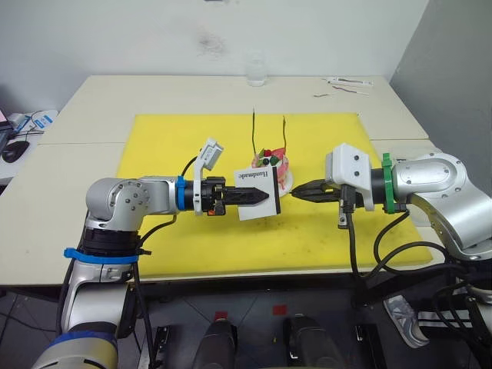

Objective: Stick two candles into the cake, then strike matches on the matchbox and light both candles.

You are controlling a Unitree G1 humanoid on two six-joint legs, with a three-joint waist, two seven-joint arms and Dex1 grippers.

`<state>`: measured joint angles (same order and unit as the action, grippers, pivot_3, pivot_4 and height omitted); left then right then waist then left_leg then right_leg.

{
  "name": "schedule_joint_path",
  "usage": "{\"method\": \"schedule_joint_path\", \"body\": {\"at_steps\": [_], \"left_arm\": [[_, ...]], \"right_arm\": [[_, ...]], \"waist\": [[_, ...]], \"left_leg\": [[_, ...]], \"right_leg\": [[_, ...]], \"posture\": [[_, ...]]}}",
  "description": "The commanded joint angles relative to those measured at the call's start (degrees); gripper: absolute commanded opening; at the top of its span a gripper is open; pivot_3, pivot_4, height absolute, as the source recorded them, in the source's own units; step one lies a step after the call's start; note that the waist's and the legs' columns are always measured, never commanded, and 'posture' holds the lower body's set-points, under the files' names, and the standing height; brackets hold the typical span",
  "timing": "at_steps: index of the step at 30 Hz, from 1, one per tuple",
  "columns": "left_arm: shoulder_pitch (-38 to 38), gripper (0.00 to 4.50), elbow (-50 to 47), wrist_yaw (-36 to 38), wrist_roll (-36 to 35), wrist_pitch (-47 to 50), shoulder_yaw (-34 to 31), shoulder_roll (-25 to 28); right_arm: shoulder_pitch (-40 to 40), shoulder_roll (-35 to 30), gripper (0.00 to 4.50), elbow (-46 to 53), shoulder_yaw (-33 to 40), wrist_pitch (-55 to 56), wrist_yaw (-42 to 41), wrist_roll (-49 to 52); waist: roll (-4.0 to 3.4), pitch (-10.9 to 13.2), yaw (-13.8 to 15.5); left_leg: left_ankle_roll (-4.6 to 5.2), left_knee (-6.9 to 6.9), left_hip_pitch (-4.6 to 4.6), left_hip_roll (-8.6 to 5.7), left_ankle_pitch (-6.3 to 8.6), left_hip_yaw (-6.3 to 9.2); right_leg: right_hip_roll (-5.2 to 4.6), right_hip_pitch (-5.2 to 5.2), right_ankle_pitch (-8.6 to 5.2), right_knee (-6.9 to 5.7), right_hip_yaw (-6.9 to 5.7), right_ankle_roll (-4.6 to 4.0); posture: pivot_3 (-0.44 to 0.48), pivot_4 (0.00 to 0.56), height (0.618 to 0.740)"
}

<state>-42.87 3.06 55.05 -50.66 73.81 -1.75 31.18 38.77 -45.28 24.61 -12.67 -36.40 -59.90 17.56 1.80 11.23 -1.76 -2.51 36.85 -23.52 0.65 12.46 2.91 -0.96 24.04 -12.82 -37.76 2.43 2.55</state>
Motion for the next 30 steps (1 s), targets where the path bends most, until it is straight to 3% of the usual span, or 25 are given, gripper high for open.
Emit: {"method": "schedule_joint_path", "body": {"at_steps": [1,9,13,18,23,26,30], "left_arm": [[-1.39,0.48,-0.06,1.13,-0.94,-0.16,-0.62,0.12],[-1.08,0.48,0.17,1.66,-0.15,-0.88,-0.31,0.81],[1.57,0.48,-1.26,3.01,0.66,-1.7,0.3,3.66],[4.27,0.48,-4.81,4.42,0.86,-2.31,2.09,5.65],[4.4,0.48,-5.68,3.74,0.7,-2.36,2.06,5.37],[4.77,0.48,-5.98,3.77,0.68,-2.29,2.02,5.73],[5.23,0.48,-6.3,3.82,0.61,-2.17,1.84,6.1]], "right_arm": [[1.43,0.31,0.07,0.76,-0.17,1.15,1.01,-1.56],[1.91,0.96,0.07,-0.87,-0.85,1.55,1.04,-3.38],[-4.18,-1.06,0.07,-4.01,-0.52,-0.41,1.86,-4.16],[-8.4,3.07,0.07,-8.53,-0.69,-9.83,7.26,-2.77],[-8.14,6.97,0.07,-16.58,-0.47,-8.9,11.97,-5.42],[-8.95,7.52,0.65,-16.84,1.22,-9.22,11.7,-3.89],[-10.65,8.49,2.03,-16.25,4.17,-6.48,11.92,-2.43]], "waist": [[0.0,0.0,-0.05],[0.0,0.0,-0.07],[0.01,-0.01,-0.05],[0.01,-0.01,-0.05],[0.01,-0.01,-0.1],[0.01,-0.01,-0.1],[0.01,-0.01,-0.09]], "left_leg": [[0.0,0.0,0.0,0.0,0.0,-0.01],[0.0,0.01,0.0,0.0,0.0,-0.01],[0.0,-0.01,0.0,0.0,0.0,0.0],[0.0,0.0,-0.02,-0.01,0.0,-0.02],[0.01,0.06,0.01,0.0,-0.01,-0.04],[0.01,0.04,0.01,0.0,0.0,-0.03],[0.01,-0.01,-0.03,-0.01,0.0,-0.03]], "right_leg": [[0.0,0.0,0.0,0.0,0.01,0.0],[0.0,0.0,0.0,0.0,0.01,0.0],[0.0,-0.01,-0.01,0.03,0.01,-0.01],[-0.02,0.01,-0.01,-0.01,0.04,-0.01],[0.0,0.0,-0.12,-0.04,0.05,-0.22],[0.0,0.0,-0.03,-0.02,0.04,-0.05],[0.0,0.01,-0.02,0.02,0.04,0.01]], "posture": [[0.0,0.15,0.74],[0.0,0.15,0.74],[0.0,0.15,0.74],[0.0,0.15,0.74],[0.0,0.15,0.74],[0.0,0.15,0.74],[0.0,0.15,0.74]]}}
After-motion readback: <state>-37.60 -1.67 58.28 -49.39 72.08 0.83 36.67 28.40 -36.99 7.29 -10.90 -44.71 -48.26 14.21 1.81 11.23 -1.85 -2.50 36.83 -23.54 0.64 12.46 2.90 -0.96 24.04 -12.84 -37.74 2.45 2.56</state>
